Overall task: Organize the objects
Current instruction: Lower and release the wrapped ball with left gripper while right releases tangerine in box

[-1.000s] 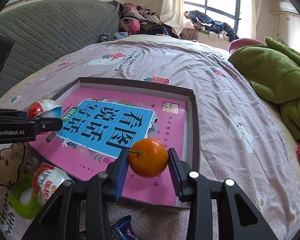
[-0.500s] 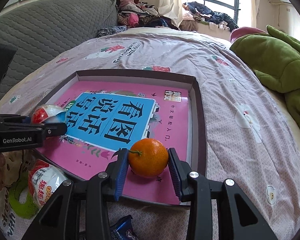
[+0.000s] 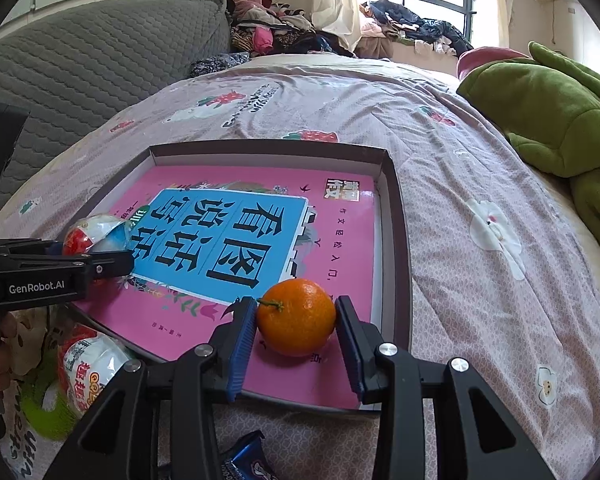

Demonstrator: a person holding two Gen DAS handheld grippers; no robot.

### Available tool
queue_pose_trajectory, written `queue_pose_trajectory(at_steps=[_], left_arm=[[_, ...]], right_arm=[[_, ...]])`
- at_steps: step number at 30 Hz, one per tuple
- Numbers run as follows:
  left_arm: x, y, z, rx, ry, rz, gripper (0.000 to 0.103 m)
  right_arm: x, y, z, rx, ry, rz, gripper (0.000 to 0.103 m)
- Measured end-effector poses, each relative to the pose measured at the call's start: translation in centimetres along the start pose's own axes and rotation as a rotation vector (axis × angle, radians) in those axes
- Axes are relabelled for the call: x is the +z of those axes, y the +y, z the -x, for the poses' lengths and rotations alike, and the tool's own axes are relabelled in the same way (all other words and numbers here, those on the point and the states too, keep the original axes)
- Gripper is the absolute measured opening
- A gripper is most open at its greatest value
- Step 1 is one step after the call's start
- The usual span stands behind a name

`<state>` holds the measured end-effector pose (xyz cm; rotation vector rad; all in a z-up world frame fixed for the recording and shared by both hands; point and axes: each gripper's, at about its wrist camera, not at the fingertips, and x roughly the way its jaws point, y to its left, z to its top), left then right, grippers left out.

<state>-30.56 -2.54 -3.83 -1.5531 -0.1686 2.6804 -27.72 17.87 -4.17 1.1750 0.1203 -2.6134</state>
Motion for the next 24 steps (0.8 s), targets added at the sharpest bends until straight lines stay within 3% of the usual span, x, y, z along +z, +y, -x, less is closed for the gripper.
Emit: queue_pose_trajectory(at_steps=[7, 24], left_arm=[[0.0, 0.2, 0.9, -0.025, -0.015, 0.028, 0.060], [-1.7, 0.0, 4.2, -0.066, -0.065, 0.054, 0.062]], right_arm=[[0.4, -0.1, 0.8, 0.010, -0.022, -0.013, 0.046], [0.7, 0.7, 2.8, 0.046, -0.047, -0.014, 0.047]])
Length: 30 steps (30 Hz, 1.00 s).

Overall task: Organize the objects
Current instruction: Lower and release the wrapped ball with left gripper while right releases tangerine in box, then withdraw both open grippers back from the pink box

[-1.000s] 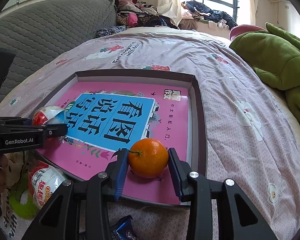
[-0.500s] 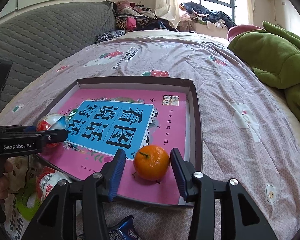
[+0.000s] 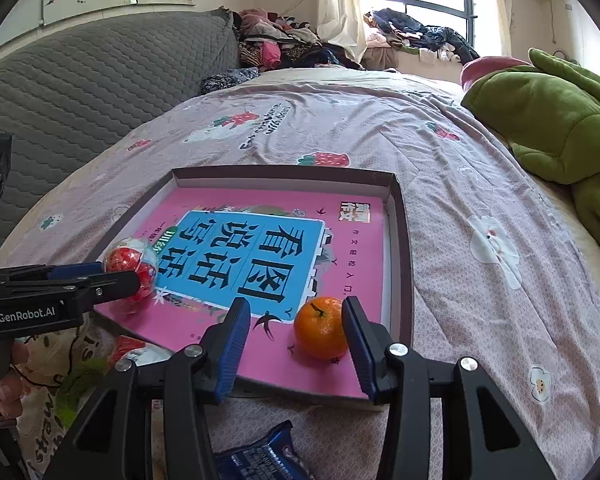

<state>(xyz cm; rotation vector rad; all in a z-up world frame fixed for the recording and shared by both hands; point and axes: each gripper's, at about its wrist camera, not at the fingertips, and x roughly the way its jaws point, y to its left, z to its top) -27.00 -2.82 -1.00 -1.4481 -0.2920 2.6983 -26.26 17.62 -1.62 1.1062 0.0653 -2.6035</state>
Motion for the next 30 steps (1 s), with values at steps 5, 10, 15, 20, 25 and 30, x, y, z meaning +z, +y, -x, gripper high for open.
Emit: queue_pose_trajectory(at_steps=[5, 10, 15, 20, 25, 30], left_arm=[[-0.1, -0.3, 0.7, 0.006, -0.007, -0.014, 0.062], [0.2, -0.4, 1.7, -0.001, -0.032, -0.008, 0.062], [0.0, -0.5, 2.4, -0.004, -0.042, -0.005, 0.062], [-0.3, -0.7, 3.3, -0.003, -0.060, -0.009, 0.062], [-0.8, -1.0, 4.5, -0.010, -0.083, -0.020, 0.066], [-1.1, -1.4, 5.5, -0.006, -0.111, -0.040, 0.069]], right_arm=[[0.0, 0.4, 0.9, -0.003, -0.018, 0.013, 0.047], [0.3, 0.7, 1.7, -0.008, -0.041, 0.022, 0.048], [0.4, 0.8, 2.5, -0.009, -0.054, 0.030, 0.048], [0.5, 1.0, 3.4, 0.000, -0.069, 0.027, 0.049], [0.4, 1.3, 4.6, -0.005, -0.088, 0.036, 0.055], [0.0, 1.5, 5.5, -0.011, -0.099, 0.027, 0.055]])
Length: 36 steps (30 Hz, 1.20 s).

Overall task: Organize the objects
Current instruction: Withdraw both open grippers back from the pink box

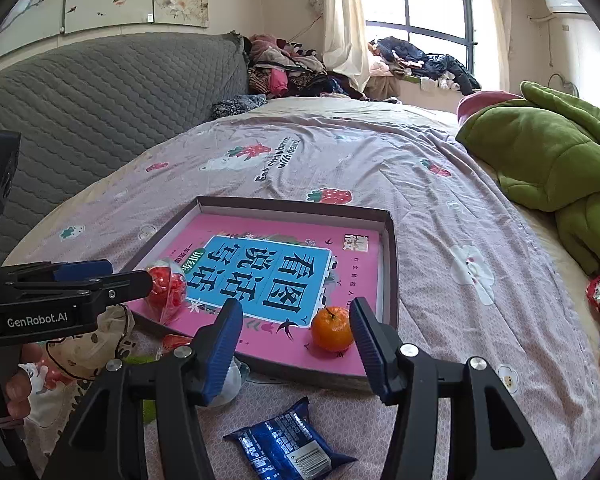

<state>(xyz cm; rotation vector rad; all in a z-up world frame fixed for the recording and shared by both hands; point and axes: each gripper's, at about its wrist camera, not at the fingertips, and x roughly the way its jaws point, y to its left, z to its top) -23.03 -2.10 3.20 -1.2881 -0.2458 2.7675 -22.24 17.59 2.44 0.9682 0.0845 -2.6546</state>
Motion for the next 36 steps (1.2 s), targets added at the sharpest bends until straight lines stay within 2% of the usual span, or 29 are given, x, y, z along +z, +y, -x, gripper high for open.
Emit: queue_pose_trajectory(at_steps=[14, 36], left_arm=[[-0.3, 0.3, 2.9, 0.017, -0.059, 0.002, 0.069], [-2.1, 0.7, 5.9, 0.014, -0.096, 0.002, 0.069]], right_arm=[[0.2, -0.2, 2.2, -0.009, -0.033, -0.011, 0.056], [0.1, 1.1, 5.9, -0.006, -0.092, 0.004, 0.056]])
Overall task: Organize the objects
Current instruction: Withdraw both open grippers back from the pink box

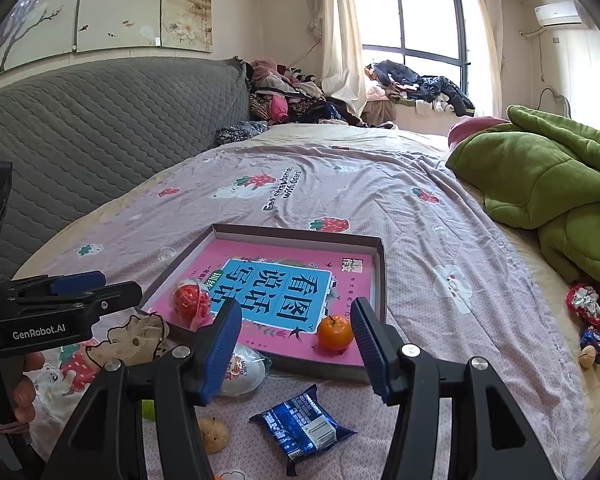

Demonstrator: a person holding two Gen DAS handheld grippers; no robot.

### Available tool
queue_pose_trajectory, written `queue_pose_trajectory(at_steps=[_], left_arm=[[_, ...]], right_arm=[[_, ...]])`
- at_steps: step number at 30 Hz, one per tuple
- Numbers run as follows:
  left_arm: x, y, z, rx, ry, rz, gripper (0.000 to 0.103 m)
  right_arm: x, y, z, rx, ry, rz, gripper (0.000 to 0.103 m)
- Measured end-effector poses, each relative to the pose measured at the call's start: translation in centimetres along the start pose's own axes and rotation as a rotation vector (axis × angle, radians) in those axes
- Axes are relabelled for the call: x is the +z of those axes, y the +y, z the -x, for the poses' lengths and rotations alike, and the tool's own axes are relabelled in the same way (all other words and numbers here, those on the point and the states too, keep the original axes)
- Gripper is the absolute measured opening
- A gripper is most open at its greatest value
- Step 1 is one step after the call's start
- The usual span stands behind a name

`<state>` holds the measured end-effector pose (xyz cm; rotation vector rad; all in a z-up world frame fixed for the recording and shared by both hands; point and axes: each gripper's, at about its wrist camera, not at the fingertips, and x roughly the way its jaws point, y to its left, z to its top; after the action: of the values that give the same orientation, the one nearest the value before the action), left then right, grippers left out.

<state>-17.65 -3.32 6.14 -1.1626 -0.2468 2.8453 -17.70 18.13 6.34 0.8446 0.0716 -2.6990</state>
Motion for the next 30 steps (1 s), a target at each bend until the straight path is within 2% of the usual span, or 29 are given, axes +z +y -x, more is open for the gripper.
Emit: queue_pose_trajectory(at_steps=[15, 30], left_arm=[[-2.2, 1.0, 0.9, -0.010, 0.016, 0.004, 0.069], [-4.4, 1.9, 1.6, -0.003, 0.020, -0.003, 0.069]], right_arm=[[-1.7, 1.1, 1.9, 0.013, 0.001, -0.025, 0.056], [-3.5, 1.9, 3.9, -0.012, 0.018, -0.045, 0.056]])
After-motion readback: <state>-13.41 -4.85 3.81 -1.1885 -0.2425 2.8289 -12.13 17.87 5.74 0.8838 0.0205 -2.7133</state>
